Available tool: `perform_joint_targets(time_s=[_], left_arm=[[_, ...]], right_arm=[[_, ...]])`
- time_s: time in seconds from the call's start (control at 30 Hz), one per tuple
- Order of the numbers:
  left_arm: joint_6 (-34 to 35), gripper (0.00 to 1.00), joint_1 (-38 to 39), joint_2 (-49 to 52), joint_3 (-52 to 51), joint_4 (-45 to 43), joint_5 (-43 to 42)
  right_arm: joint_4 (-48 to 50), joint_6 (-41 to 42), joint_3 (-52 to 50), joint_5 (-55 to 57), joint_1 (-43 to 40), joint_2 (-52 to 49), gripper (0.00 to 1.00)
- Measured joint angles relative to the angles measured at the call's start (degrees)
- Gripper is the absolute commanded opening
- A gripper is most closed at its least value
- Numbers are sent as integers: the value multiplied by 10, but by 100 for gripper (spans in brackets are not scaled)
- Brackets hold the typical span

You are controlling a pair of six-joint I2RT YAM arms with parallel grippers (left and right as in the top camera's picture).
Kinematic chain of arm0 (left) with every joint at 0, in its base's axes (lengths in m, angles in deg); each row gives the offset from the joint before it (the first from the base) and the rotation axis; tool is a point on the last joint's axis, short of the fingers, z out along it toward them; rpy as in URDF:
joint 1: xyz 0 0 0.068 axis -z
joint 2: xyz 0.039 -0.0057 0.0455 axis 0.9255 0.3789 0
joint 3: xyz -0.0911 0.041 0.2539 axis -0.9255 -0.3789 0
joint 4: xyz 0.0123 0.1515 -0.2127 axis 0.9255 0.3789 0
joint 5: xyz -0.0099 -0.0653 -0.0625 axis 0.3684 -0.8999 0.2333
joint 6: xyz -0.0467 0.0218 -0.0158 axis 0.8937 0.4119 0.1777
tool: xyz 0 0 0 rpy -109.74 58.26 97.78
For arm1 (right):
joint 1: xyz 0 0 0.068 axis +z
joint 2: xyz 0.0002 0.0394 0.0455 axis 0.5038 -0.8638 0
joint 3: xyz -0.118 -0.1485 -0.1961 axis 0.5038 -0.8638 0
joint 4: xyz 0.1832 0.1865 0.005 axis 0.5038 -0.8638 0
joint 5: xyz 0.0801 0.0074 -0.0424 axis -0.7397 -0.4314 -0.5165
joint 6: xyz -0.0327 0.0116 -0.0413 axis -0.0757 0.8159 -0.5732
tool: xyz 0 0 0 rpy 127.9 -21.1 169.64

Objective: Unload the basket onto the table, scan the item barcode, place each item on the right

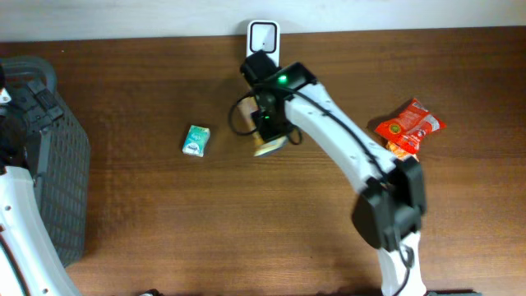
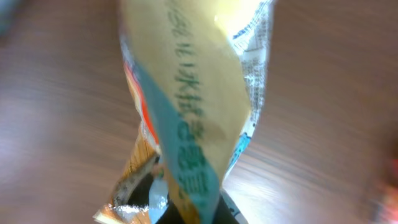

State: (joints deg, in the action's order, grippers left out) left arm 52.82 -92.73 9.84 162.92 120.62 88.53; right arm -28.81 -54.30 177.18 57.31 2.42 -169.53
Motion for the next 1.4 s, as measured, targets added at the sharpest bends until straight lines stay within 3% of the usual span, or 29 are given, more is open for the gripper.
perform_joint_targets(time_s=[0.1, 0.23, 0.43, 0.47, 0.5, 0.67, 0.77, 0.83, 0.9, 1.1, 1.27, 1.4], left_arm=[[0, 99, 0, 0, 0, 0, 0], [0, 99, 0, 0, 0, 0, 0], [0, 99, 0, 0, 0, 0, 0], [0, 99, 0, 0, 0, 0, 0], [0, 99, 0, 0, 0, 0, 0], [0, 99, 0, 0, 0, 0, 0], [0, 99, 0, 0, 0, 0, 0], [0, 99, 0, 0, 0, 0, 0], [0, 99, 0, 0, 0, 0, 0], [0, 99, 0, 0, 0, 0, 0], [0, 99, 0, 0, 0, 0, 0], [0, 99, 0, 0, 0, 0, 0]], right_arm=[[-80, 33, 5, 156, 3, 39, 4], [-121, 50, 2, 272, 11, -1, 4], [-121, 52, -13, 362, 61, -158, 5], [-121, 52, -15, 372, 74, -176, 14], [-123, 51, -17, 388, 91, -192, 17], [-105, 44, -16, 414, 174, -206, 18], [-69, 22, -6, 400, 191, -206, 50], [-50, 5, 9, 372, 188, -206, 62], [-43, -35, 47, 312, 173, -206, 67], [-100, -103, 238, 78, 105, -204, 64], [-184, -117, 387, -96, 4, -191, 44], [-211, -104, 381, -135, -86, -185, 33]])
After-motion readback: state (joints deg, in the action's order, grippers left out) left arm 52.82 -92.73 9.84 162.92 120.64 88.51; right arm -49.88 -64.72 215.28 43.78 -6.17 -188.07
